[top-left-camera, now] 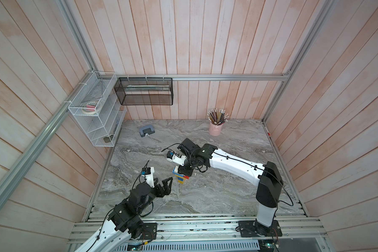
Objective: Assemble a spoon with lego
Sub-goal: Assemble the lego brick with the lego brick.
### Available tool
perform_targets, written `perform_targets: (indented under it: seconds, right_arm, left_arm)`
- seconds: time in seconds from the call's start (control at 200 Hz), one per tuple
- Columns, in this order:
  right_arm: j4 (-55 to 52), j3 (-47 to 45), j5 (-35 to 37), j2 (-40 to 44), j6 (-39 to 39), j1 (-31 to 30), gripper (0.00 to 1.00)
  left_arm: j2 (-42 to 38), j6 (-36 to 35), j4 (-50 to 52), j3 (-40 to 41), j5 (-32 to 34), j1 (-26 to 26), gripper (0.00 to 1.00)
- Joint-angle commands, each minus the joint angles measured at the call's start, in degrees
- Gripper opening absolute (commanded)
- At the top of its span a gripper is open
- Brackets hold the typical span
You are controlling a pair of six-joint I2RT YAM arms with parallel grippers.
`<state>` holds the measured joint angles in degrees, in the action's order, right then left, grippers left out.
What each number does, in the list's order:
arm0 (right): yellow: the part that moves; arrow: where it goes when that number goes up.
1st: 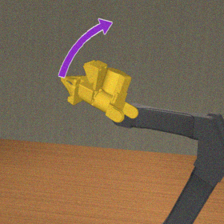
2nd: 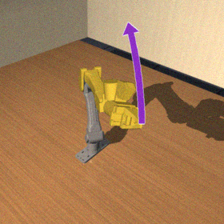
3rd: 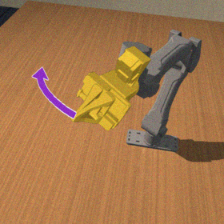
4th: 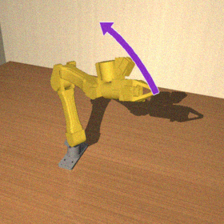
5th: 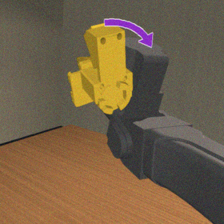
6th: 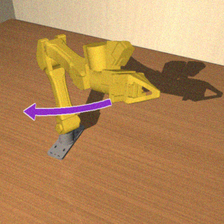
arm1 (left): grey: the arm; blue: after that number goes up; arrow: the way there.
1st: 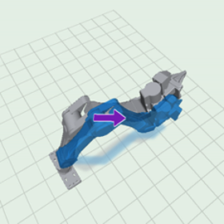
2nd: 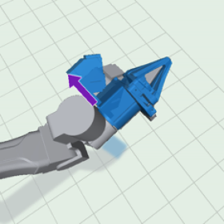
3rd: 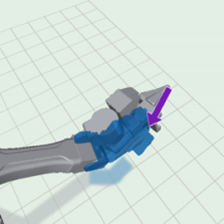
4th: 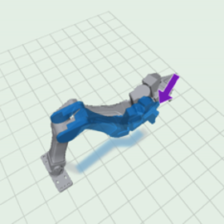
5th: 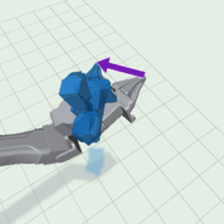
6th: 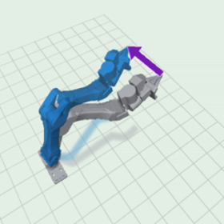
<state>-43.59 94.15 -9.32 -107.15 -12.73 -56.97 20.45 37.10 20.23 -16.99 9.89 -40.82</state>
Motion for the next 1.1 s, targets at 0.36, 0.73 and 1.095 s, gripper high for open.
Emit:
perform_targets:
  seconds: [0.36, 0.73, 1.095]
  right_arm:
    - [-1.7, 1.0, 0.3, 0.8, -0.1, -0.2, 0.18]
    - [-1.0, 0.0, -0.1, 2.6, 0.4, -0.2, 0.18]
    - [-0.6, -0.8, -0.5, 2.2, 0.6, -0.2, 0.17]
  left_arm:
    - [-0.2, -0.4, 0.1, 0.6, 0.6, 0.3, 1.00]
    - [-0.1, -0.4, 0.0, 0.6, 0.6, 0.3, 1.00]
    - [-0.4, -0.4, 0.1, 0.7, 0.5, 0.3, 1.00]
